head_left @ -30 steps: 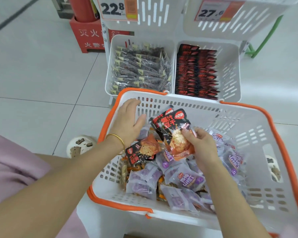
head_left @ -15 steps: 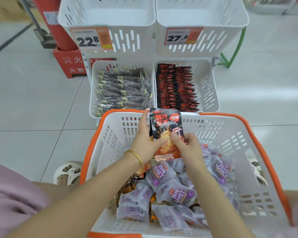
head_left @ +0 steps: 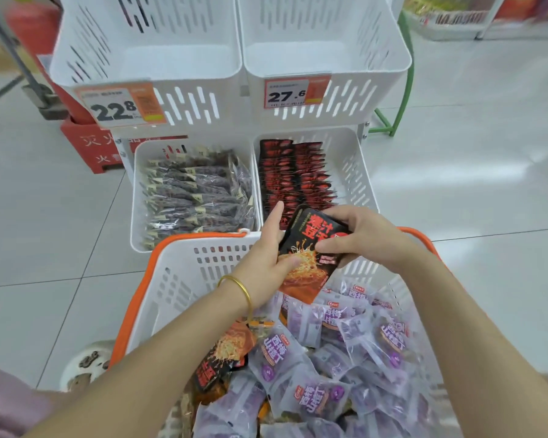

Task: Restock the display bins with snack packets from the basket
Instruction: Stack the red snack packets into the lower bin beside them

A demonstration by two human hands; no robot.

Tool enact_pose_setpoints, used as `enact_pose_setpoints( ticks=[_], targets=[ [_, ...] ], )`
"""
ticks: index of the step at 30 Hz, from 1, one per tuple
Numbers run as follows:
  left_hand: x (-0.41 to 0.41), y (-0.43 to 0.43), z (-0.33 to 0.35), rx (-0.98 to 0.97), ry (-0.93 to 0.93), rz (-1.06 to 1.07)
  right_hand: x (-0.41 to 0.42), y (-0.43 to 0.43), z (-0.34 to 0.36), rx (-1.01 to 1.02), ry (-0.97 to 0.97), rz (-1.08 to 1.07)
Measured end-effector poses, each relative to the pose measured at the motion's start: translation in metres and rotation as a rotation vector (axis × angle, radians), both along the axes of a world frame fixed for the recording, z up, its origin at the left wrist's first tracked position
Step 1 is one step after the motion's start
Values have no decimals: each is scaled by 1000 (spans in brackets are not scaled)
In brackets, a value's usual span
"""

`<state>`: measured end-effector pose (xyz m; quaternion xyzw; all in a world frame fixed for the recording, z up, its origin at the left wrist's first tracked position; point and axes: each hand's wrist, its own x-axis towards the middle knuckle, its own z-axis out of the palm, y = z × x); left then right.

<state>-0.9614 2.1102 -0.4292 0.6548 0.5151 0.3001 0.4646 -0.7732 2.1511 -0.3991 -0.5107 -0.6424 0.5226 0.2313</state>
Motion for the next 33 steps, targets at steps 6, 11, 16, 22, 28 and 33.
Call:
enact_pose_setpoints(
  ticks=[6, 11, 16, 22, 28, 33],
  targets=[
    [12, 24, -6, 80, 146, 12, 7, 21, -3, 123, -113, 16],
    [-3, 69, -18, 302, 346, 183, 39, 50, -14, 430, -128, -415],
    [-17, 110, -34, 392, 663, 182, 39, 81, -26, 505, -246, -414],
    [-17, 127, -63, 356, 707, 231, 14, 106, -30, 385, -181, -190],
    [-15, 128, -63, 322, 674, 257, 5, 123, -40, 255, -185, -76],
    [-15, 128, -63, 315, 671, 260, -4, 125, -42, 293, -183, -65]
  ],
)
